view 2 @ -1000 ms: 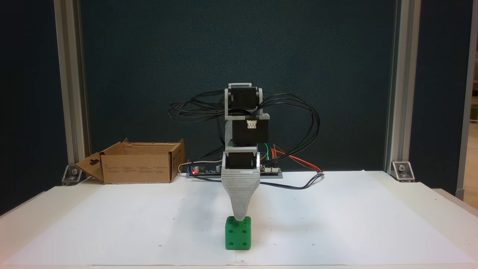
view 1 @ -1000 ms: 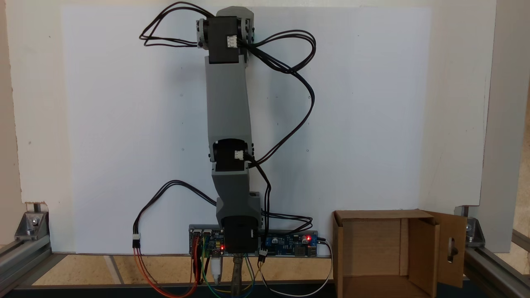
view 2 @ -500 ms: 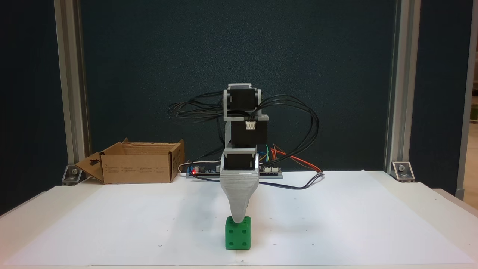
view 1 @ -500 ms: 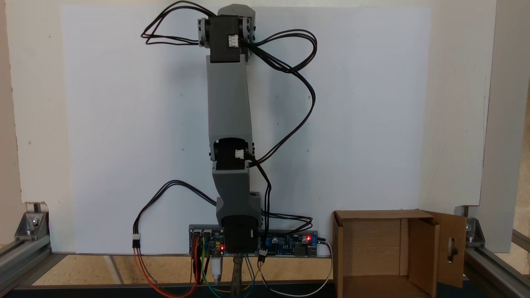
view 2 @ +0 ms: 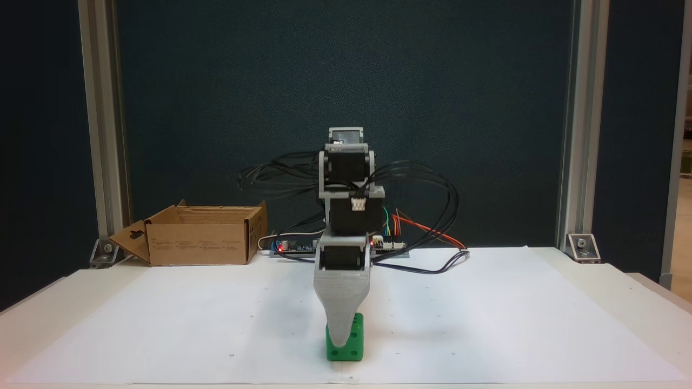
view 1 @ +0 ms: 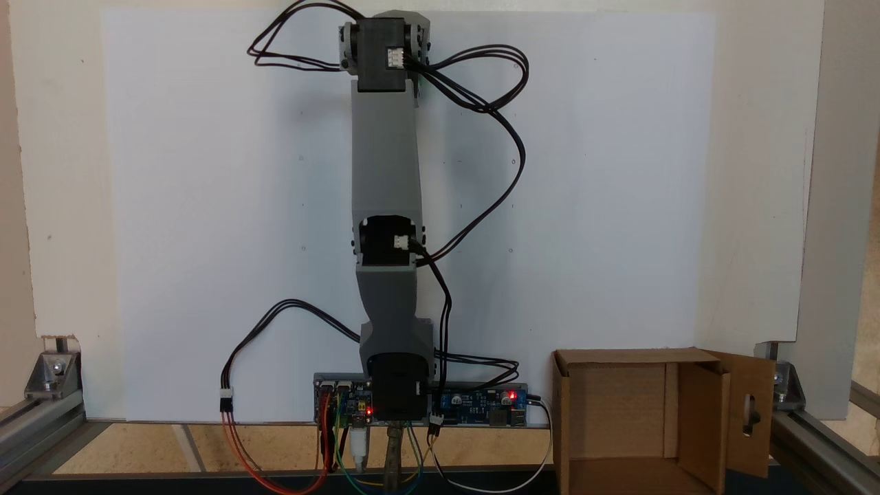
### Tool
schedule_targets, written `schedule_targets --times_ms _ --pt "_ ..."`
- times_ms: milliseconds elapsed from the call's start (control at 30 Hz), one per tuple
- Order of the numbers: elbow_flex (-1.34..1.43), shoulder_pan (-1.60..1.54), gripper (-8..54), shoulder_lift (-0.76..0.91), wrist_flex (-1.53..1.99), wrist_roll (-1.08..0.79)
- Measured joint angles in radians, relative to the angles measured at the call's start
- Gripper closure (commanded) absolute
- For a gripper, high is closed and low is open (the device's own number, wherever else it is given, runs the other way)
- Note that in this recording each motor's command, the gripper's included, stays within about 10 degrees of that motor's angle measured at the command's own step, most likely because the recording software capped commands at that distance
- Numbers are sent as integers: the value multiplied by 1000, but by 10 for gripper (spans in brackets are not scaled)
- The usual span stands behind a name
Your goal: Grasp a green dice and put it in the bin.
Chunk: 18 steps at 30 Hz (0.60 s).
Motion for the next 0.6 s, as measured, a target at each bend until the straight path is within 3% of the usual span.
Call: schedule_targets --times_ms 600 --pt "0 9 32 -41 -6 6"
